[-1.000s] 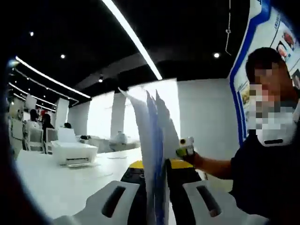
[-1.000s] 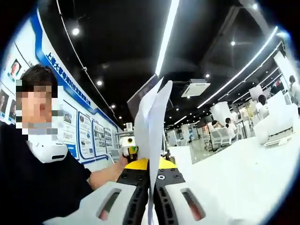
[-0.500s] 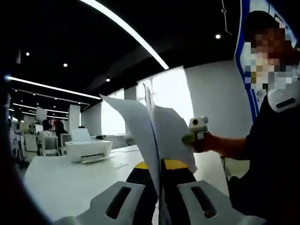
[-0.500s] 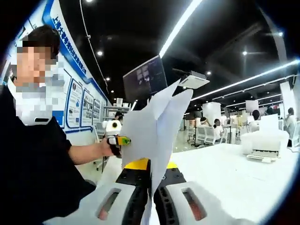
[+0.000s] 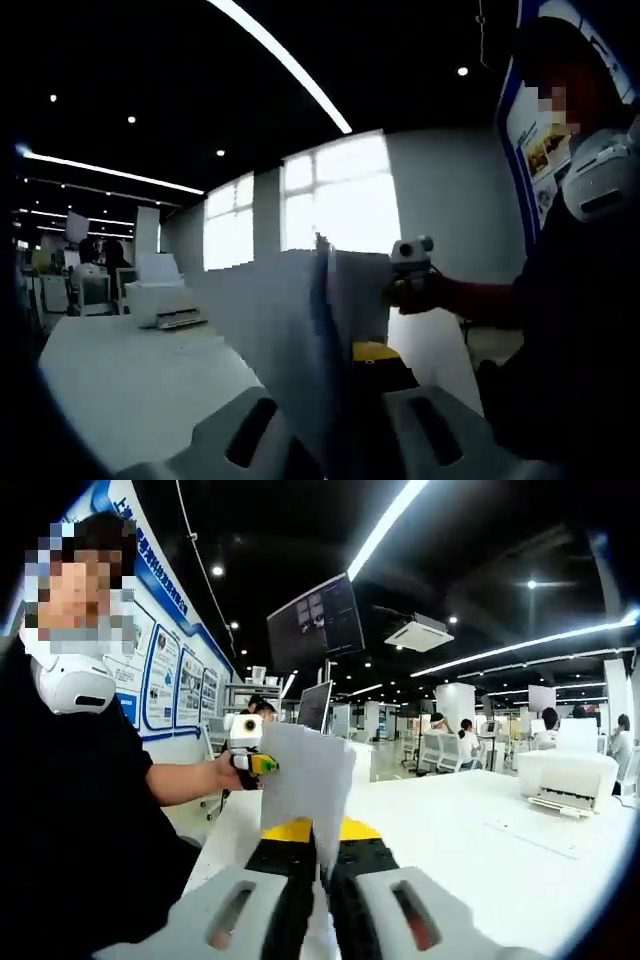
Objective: Organize the stack of printing papers by aligning and flattening the scattered papers on the table
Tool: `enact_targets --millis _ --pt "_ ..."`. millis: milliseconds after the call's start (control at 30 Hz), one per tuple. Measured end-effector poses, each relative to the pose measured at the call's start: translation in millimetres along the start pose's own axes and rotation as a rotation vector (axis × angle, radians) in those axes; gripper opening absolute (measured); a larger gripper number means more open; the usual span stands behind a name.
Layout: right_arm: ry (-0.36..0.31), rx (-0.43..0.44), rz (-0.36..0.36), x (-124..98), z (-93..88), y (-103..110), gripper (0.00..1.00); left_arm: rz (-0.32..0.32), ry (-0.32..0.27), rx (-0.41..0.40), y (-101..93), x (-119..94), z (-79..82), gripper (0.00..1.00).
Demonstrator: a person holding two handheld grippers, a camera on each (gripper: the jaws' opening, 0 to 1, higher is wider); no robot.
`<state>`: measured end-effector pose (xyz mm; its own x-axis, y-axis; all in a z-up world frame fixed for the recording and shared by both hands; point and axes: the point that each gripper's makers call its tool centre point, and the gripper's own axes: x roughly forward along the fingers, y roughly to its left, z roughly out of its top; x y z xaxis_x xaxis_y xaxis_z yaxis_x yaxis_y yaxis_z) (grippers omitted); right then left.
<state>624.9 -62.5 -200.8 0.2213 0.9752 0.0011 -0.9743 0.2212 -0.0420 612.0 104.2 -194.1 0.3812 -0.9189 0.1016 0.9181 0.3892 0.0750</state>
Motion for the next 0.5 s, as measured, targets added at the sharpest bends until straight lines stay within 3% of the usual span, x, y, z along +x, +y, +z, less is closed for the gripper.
enact_targets --millis 33,133,233,300,333,367,467,500 --pt "-0.011 0.010 0.007 1 5.7 1 0.00 -0.028 -0.012 -0.007 -5.4 1 5.4 0.06" --pt "-0.044 0.014 0.037 1 19.9 7 0.00 -0.017 -0.031 -0.001 -4.4 0 15.7 0.06" --pt "-0.041 0.010 0.038 2 19.5 7 0.00 -0.004 -0.032 -0.058 1.9 -2 16.7 0.11" --pt "-0.045 0.034 0.014 3 16.7 1 0.18 0.028 -0.020 -0.088 9.5 -3 10.1 0.25" --pt "-0.046 0.044 0.004 3 15.5 -2 0.28 0.026 -0.016 -0.091 10.3 -3 7.9 0.27" --pt "-0.049 0.044 -0.002 3 13.3 -4 0.30 0.022 -0.021 -0.101 10.1 -3 5.2 0.27" --pt "-0.048 0.048 0.009 4 11.0 -2 0.25 0.017 -0.024 -0.098 7.5 0 3.1 0.25" --pt "-0.045 0.044 0.015 5 9.4 0 0.20 0.004 -0.010 -0.077 4.7 3 0.6 0.20"
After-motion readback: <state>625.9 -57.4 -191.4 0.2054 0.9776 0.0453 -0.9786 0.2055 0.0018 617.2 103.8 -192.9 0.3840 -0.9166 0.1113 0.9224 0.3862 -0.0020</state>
